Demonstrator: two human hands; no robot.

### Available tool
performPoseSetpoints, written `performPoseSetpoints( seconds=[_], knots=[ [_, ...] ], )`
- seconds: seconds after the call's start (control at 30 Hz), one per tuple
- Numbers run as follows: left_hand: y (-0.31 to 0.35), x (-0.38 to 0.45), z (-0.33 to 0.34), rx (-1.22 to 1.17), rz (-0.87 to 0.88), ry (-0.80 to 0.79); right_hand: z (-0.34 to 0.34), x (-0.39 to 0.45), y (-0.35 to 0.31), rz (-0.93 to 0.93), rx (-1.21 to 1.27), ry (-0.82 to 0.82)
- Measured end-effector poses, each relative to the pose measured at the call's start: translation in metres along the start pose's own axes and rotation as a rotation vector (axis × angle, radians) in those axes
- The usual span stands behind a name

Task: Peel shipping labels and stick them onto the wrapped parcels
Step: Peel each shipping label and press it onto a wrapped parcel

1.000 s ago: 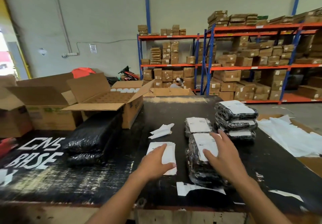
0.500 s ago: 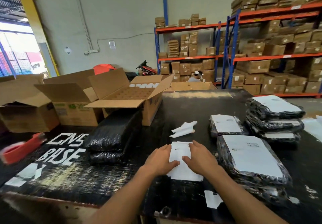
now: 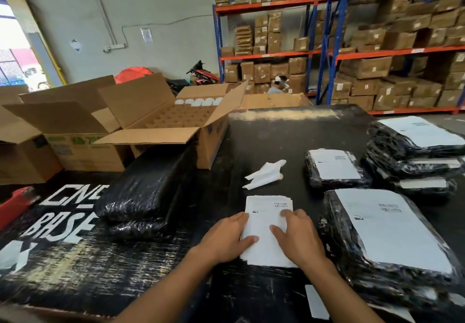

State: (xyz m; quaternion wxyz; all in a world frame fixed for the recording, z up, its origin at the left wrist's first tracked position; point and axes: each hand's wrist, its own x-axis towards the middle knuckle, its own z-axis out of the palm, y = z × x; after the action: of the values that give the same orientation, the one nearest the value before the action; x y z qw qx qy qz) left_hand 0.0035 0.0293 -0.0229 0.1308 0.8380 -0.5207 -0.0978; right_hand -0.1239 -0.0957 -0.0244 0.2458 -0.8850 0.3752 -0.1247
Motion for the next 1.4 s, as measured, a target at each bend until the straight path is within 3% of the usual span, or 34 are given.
performPoseSetpoints(
  seconds=[0.17,0.37,0.67,0.73,0.83,1.07,1.2,1.4],
  knots=[
    [-0.006,0.001,0.000,0.034,0.055,-0.003,0.001,0.002,-0.001,0.088,0.146,0.158],
    [-0.016,0.004,-0.002,0.026,0.099,-0.047,-0.005,0.008,-0.007,0.186,0.269,0.172],
    [-0.023,0.020,-0.024,0.169,0.151,-0.109,-0.026,-0.010,-0.023,0.106,0.252,0.346],
    [-0.019,0.026,-0.039,0.086,0.171,-0.063,-0.036,-0.015,-0.031,0.048,0.374,0.406],
    [-0.001,0.034,-0.070,-0.280,0.195,-0.002,-0.051,-0.014,-0.039,-0.011,0.523,0.445],
    [0.031,0.057,-0.140,-1.037,0.093,0.210,-0.085,-0.007,-0.042,-0.119,0.745,0.366],
    [0.041,0.063,-0.160,-1.170,0.149,0.187,-0.107,-0.007,-0.047,-0.187,0.783,0.280],
    [0.053,0.062,-0.178,-1.069,0.293,0.104,-0.166,0.006,-0.055,-0.254,0.756,0.390]
  ],
)
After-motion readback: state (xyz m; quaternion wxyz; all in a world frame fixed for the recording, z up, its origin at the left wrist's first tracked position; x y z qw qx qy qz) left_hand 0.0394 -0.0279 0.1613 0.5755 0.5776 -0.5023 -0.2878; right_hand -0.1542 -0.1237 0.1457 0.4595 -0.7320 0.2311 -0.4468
